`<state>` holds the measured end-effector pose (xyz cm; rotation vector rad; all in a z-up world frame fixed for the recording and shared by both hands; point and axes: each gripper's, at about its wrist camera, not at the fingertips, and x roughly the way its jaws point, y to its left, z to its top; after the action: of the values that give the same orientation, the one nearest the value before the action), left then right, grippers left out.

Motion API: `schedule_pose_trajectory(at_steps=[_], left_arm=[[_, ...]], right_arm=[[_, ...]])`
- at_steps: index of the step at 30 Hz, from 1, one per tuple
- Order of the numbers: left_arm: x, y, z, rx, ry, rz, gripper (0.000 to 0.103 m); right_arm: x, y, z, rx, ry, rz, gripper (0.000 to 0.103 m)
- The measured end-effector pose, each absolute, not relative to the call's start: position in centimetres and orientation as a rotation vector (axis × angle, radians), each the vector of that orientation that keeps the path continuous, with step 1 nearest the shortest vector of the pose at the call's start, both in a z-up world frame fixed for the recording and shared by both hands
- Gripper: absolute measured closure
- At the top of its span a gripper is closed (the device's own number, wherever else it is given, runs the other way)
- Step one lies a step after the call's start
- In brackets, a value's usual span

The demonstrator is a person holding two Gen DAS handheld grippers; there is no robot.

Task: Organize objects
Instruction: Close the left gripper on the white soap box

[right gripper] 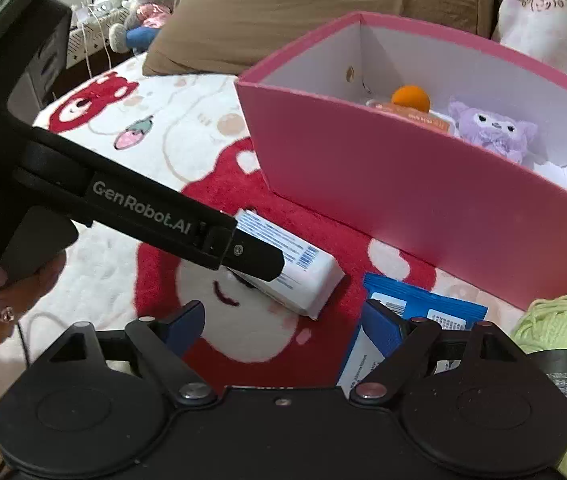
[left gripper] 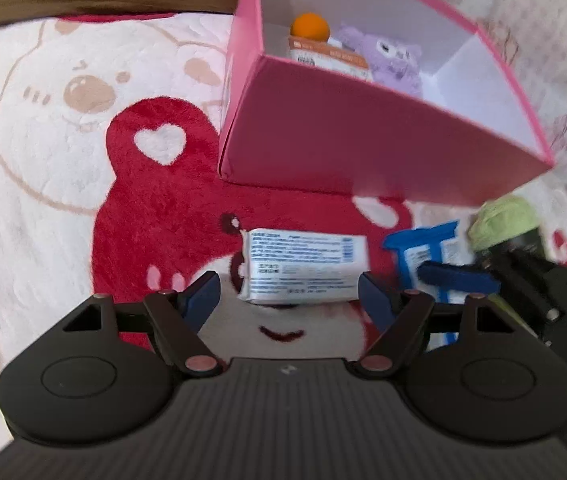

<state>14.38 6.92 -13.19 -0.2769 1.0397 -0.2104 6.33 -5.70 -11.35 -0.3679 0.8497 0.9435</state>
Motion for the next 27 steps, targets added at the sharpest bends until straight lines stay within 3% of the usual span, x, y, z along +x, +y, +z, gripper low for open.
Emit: schedule_pose_trajectory(at_steps=[2,8,10,12,19,27], left_arm=[[14.5,6.8,-13.3,-0.247,1.037,-0.209,0.029],[14.8,7.8,-13.6,-0.304,1.020,-0.238,0.063],[15.0,8.2,-13.8,-0.347,1.023,-0.243,0.066],[15.0,8.7,-13.9,-0.380,1.025,-0.249,0.071],[15.1,9.5,-15.1,-0.505,1.109,-0.235,0.073],[14.9,7.4,-14.1,-0.369,1.068,-0.215,0.069]], right_arm=[[6.2,-5.0,-11.9,-0.435,0.871,0.916,0.015],[4.6,-3.9,-12.1,-0.515,0.803,0.970,0.015],[5.0,-3.7,-12.4,-0.480,0.812,0.963,0.015],[5.5,-3.6,-13.0,-0.458,0.819,0.947,0.023],[6.2,-4.2,-14.4,-0.364,0.863,0.889,0.040],[5.8,-4.7,-15.1,-0.347,0.822,0.892,0.036]])
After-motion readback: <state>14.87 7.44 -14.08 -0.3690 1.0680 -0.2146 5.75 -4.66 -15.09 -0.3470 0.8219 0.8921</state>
